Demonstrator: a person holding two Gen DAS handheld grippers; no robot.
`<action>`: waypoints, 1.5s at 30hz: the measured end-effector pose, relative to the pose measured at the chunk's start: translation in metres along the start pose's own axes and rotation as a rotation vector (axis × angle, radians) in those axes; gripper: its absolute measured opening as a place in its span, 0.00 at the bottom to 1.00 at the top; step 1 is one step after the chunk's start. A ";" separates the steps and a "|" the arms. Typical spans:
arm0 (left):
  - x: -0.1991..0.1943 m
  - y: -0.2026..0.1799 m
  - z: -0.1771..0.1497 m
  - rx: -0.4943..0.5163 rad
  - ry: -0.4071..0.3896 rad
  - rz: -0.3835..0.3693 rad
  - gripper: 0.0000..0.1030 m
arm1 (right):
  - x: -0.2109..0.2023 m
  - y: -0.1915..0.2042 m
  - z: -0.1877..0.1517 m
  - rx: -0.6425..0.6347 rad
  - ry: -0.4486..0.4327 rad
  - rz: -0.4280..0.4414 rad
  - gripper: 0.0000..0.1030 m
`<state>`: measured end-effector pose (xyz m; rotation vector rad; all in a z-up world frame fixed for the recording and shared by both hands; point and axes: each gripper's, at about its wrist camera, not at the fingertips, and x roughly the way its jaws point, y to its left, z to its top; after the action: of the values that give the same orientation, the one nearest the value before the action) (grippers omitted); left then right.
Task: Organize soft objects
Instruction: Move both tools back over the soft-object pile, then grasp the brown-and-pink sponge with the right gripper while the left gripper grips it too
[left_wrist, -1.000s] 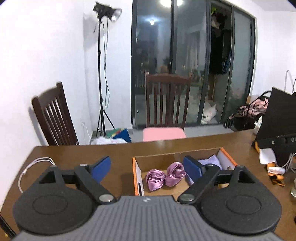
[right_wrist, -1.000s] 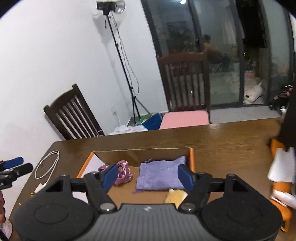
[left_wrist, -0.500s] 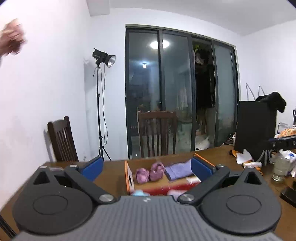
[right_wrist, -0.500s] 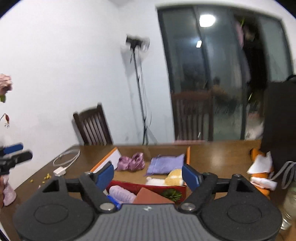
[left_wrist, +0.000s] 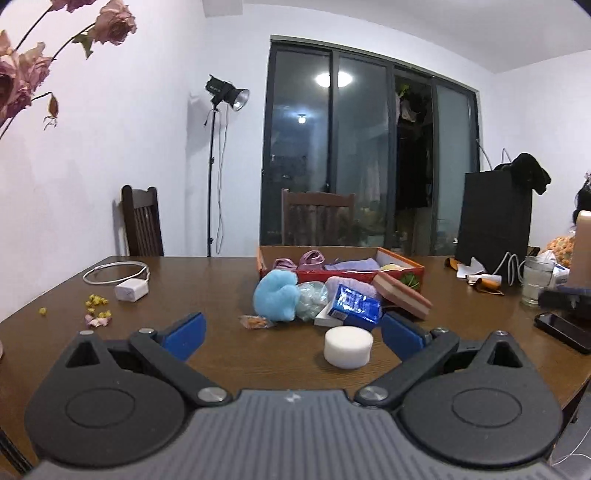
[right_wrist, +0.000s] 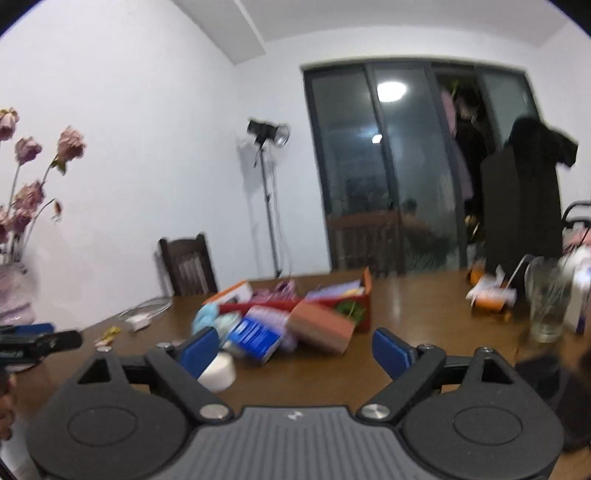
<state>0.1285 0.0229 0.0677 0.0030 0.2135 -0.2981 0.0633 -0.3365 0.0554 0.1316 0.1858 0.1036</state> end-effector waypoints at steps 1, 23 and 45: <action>-0.002 -0.001 -0.001 0.001 -0.006 0.008 1.00 | -0.001 0.003 -0.003 -0.021 0.014 0.009 0.88; 0.050 -0.028 -0.027 0.097 0.062 -0.020 1.00 | 0.047 -0.001 -0.031 -0.031 0.142 -0.019 0.88; 0.292 -0.098 0.043 -0.077 0.330 -0.335 0.54 | 0.273 -0.124 -0.001 0.524 0.290 0.079 0.59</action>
<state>0.3817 -0.1575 0.0514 -0.0606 0.5554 -0.6241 0.3407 -0.4268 -0.0115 0.6485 0.4959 0.1510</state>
